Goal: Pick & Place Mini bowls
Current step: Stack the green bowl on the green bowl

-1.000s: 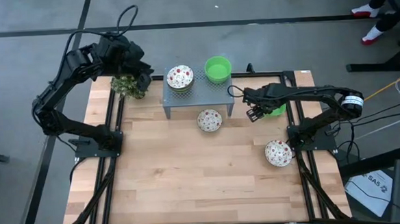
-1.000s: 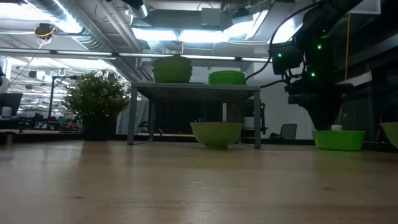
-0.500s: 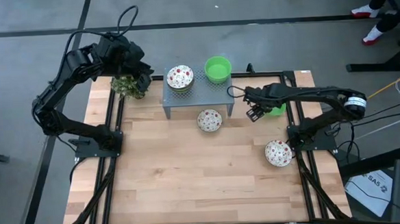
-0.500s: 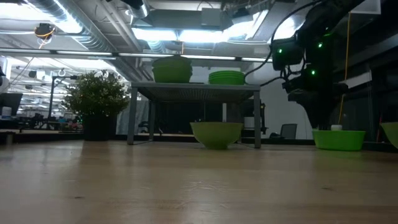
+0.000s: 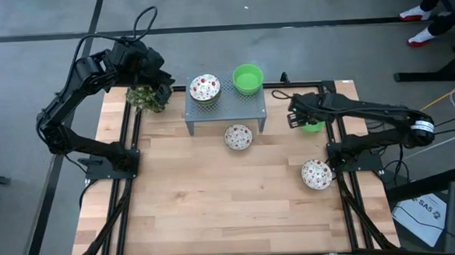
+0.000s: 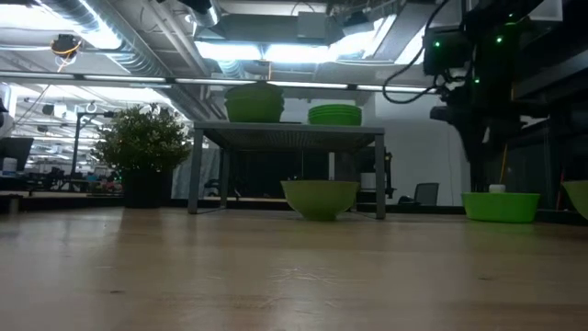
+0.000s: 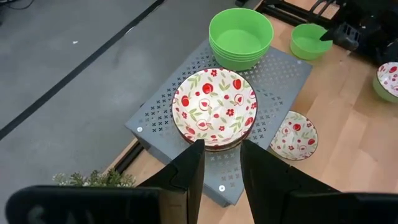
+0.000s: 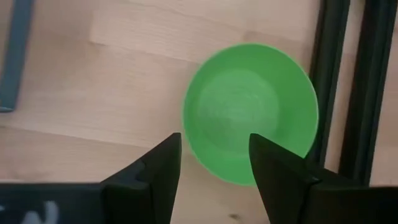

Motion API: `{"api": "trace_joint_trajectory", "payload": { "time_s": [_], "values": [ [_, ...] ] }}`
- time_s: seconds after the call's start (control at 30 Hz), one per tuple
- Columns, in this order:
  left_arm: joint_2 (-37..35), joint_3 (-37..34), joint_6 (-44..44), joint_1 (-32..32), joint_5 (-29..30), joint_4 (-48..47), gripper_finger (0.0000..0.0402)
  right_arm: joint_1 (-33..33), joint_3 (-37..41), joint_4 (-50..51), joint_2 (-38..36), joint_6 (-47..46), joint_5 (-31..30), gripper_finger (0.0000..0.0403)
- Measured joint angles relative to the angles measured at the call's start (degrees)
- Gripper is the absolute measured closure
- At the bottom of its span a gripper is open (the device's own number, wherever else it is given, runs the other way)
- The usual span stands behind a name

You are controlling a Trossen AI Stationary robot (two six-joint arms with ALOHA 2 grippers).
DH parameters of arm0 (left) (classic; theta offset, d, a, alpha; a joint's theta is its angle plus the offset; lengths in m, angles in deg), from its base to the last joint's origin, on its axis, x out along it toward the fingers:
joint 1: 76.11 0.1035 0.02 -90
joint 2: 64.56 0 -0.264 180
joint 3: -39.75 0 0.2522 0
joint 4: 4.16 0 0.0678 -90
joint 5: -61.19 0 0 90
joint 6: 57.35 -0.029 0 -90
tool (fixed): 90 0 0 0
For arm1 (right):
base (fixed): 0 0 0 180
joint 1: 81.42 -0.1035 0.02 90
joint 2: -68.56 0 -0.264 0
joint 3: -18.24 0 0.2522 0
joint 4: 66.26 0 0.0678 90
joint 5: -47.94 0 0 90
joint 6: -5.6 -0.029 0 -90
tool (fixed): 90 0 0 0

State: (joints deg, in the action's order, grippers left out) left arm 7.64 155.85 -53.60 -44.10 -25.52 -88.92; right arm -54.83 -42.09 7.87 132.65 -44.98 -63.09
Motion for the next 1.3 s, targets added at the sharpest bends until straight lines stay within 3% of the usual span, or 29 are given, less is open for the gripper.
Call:
{"api": "trace_joint_trajectory", "payload": {
  "time_s": [0.33, 0.73, 0.9, 1.0, 1.3],
  "values": [
    [0.00, -0.02, 0.04, -0.02, 0.04, 0.02, 0.0304, 4.37, 0.00, 3.13, 0.60, 3.55, -1.11, 0.0215],
    [0.00, -0.02, 0.05, -0.01, 0.07, 0.04, 0.0304, 14.96, 0.02, 4.68, -0.25, 7.05, -2.05, 0.0215],
    [0.00, -0.02, 0.04, 0.00, 0.07, 0.04, 0.0304, 18.03, 0.98, 3.47, -0.25, 10.12, 0.69, 0.0215],
    [0.00, -0.02, 0.04, -0.02, 0.09, 0.04, 0.0304, 18.64, 4.01, 0.00, -0.27, 11.59, 5.74, 0.0215],
    [0.00, -0.02, 0.02, 0.00, 0.09, 0.87, 0.0304, 18.36, 10.91, -6.72, -2.17, 9.21, 12.18, 0.0215]
  ]
}}
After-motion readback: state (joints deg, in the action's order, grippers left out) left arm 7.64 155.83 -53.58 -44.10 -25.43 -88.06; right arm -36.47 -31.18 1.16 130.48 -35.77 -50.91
